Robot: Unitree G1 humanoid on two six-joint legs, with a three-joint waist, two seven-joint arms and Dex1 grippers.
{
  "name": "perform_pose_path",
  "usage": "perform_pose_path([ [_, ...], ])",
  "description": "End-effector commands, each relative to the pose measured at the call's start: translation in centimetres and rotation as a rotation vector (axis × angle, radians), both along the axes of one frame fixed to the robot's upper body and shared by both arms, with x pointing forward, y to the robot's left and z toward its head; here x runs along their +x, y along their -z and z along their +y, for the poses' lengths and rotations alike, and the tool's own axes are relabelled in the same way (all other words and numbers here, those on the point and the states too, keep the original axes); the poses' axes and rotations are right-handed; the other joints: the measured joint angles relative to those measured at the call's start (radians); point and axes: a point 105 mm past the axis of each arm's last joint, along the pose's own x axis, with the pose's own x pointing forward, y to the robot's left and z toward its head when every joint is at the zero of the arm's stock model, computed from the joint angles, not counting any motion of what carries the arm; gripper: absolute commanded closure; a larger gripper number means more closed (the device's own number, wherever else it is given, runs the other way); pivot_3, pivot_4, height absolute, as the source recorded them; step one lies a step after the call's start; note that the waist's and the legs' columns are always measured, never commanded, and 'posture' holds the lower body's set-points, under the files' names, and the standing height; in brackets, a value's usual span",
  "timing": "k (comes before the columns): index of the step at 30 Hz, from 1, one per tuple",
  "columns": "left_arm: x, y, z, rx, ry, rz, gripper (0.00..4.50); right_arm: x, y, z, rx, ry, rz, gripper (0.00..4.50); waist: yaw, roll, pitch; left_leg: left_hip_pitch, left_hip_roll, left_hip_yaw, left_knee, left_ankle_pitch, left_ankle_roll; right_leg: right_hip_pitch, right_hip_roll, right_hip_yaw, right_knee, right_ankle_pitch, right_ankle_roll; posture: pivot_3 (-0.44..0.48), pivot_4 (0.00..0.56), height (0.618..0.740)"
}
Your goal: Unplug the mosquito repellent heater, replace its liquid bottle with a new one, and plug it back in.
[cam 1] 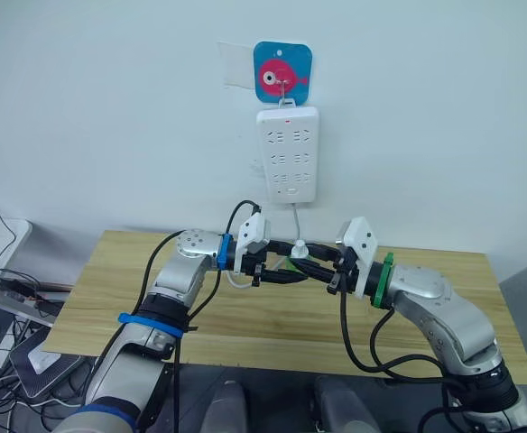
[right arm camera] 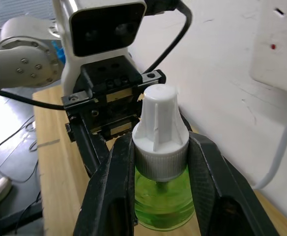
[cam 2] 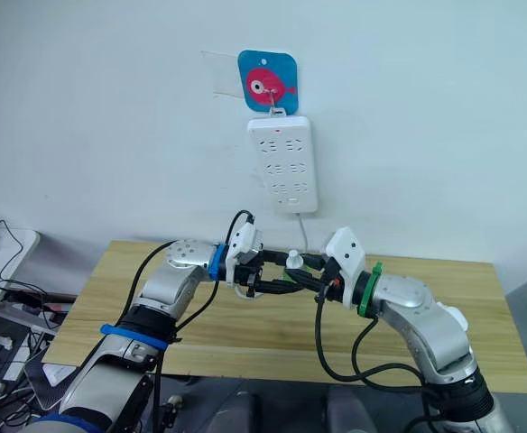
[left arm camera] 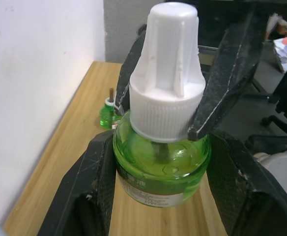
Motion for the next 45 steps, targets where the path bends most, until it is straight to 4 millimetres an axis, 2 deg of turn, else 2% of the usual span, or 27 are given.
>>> perform_pose_path([
  [1,-0.8,0.0,-0.3,-0.001,0.069,-0.037,2.26,-1.8,-2.2,1.9,0.027,-0.289,-0.065,3.41,0.0,0.0,0.0,0.0,0.0,0.0,0.0,0.0,0.0,0.0,0.0,0.0,0.0,0.0,0.0,0.004,0.134,0.74],
  [6,-1.8,0.5,-0.2,0.026,0.13,-0.042,2.26,-1.5,-2.0,2.1,-0.018,-0.516,-0.028,3.41,0.003,0.0,0.0,0.0,0.0,-0.001,0.0,0.0,0.0,0.001,0.0,-0.001,0.0,0.0,0.0,0.053,0.137,0.74],
  [12,-2.4,0.7,-0.2,0.027,0.142,-0.042,2.26,0.3,-0.9,2.2,-0.09,-0.604,-0.068,3.41,0.016,0.0,0.0,0.0,0.0,-0.001,0.0,0.0,0.0,0.0,0.0,-0.001,0.0,0.0,0.0,0.09,0.14,0.74],
  [17,-2.4,0.7,-0.2,0.023,0.128,-0.045,2.26,0.9,-1.6,1.6,-0.071,-0.6,-0.055,1.76,0.031,0.0,0.0,0.0,0.0,-0.001,0.0,0.0,0.0,0.0,-0.001,-0.001,0.0,0.0,0.0,0.093,0.144,0.74],
  [22,-2.2,0.8,-0.2,0.022,0.113,-0.039,2.26,0.5,-1.8,-1.4,-0.098,-0.523,-0.031,0.01,0.049,0.0,0.0,-0.001,0.0,-0.001,0.0,0.0,0.0,0.0,-0.001,-0.002,-0.001,0.0,0.0,0.078,0.147,0.74],
  [27,-1.6,0.7,-0.1,0.009,0.084,-0.035,2.26,-0.6,-2.2,-3.8,-0.102,-0.399,-0.004,0.01,0.052,0.0,0.0,-0.001,0.0,0.0,0.0,0.0,0.0,-0.001,-0.001,-0.001,-0.001,0.0,0.0,0.044,0.152,0.74],
  [30,-1.3,0.6,0.0,-0.001,0.061,-0.029,2.26,-1.3,-2.3,-4.5,-0.082,-0.299,-0.005,0.01,0.05,0.0,0.0,-0.001,0.0,-0.001,0.0,0.0,0.001,0.0,0.0,-0.001,0.0,0.0,0.0,0.034,0.154,0.74],
  [37,-0.4,0.6,0.0,-0.012,0.01,-0.029,2.26,-2.0,-1.9,-3.8,-0.015,-0.058,-0.07,0.01,0.034,0.0,0.0,-0.001,0.0,-0.001,0.0,0.0,0.001,0.0,0.0,-0.001,0.0,0.0,0.0,0.017,0.156,0.74],
  [45,0.0,0.4,-0.1,-0.005,0.013,-0.036,2.26,-2.3,-1.0,-3.6,0.04,0.074,-0.065,0.01,0.025,0.0,0.0,-0.001,0.0,0.0,0.0,0.0,0.0,0.0,0.0,-0.001,0.0,0.0,0.0,-0.005,0.157,0.74],
])
